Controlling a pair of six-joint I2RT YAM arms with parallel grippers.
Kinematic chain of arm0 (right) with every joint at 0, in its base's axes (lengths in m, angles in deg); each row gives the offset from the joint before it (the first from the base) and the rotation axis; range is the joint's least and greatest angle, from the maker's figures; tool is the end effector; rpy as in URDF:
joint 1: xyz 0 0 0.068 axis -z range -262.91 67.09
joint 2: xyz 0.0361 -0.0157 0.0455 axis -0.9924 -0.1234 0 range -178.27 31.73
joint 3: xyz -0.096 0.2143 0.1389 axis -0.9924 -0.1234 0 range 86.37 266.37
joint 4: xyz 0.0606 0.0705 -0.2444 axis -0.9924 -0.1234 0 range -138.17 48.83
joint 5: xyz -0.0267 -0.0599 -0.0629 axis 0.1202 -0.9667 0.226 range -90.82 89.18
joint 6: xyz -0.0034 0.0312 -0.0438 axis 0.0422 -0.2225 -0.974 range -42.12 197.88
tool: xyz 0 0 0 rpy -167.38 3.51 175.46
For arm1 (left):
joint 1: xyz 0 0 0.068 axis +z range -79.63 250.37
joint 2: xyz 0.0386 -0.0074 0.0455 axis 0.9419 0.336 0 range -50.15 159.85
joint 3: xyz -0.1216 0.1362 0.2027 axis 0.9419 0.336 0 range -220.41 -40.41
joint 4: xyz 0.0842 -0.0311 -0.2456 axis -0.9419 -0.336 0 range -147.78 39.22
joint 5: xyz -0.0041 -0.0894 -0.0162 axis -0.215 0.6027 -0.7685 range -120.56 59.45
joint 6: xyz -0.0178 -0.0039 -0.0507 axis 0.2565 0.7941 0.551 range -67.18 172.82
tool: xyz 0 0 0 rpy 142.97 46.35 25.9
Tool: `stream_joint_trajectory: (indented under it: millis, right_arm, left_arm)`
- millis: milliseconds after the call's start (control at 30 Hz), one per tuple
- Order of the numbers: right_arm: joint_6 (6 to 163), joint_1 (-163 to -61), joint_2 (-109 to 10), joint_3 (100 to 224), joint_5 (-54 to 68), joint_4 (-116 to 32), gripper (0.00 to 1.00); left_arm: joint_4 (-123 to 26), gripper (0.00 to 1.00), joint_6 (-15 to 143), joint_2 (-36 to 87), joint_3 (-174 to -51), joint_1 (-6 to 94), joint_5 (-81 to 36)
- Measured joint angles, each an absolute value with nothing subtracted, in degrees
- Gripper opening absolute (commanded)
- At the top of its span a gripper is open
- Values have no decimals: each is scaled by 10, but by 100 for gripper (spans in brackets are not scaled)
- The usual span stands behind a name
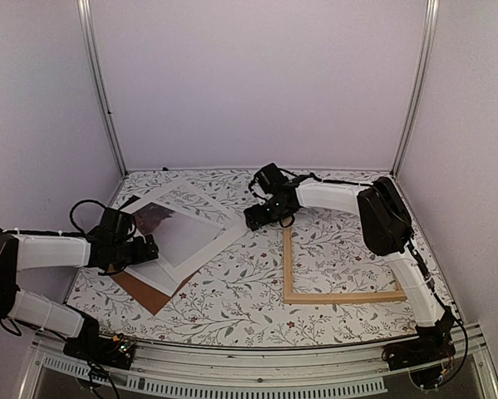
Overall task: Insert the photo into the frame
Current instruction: Move the frame body to the center of the board, then rotate the glass panel on the mat board.
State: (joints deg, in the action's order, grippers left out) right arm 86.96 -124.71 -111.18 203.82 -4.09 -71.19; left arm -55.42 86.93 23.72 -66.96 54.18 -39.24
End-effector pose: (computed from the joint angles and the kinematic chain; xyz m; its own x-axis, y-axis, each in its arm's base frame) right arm 0.4037 0.3582 0.1313 -0.7077 -0.4216 -0.5670 -0.5365 0.8428 0.0430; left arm 0.2168 -0.0573 0.1417 -0.7307 -0.3651 -0.5769 -0.2698 0.9307 -0.2471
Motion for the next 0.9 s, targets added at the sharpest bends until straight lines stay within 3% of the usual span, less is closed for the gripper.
stream_joint_trajectory:
  millis: [667, 900]
  right_arm:
    - [876, -1264, -1132, 2055, 160, -649, 80]
    - [901, -1268, -1083, 1947, 187, -572, 72]
  left_arm:
    - [-528, 100, 876, 259, -665, 570, -344]
    - [-480, 98, 888, 268, -653, 572, -323]
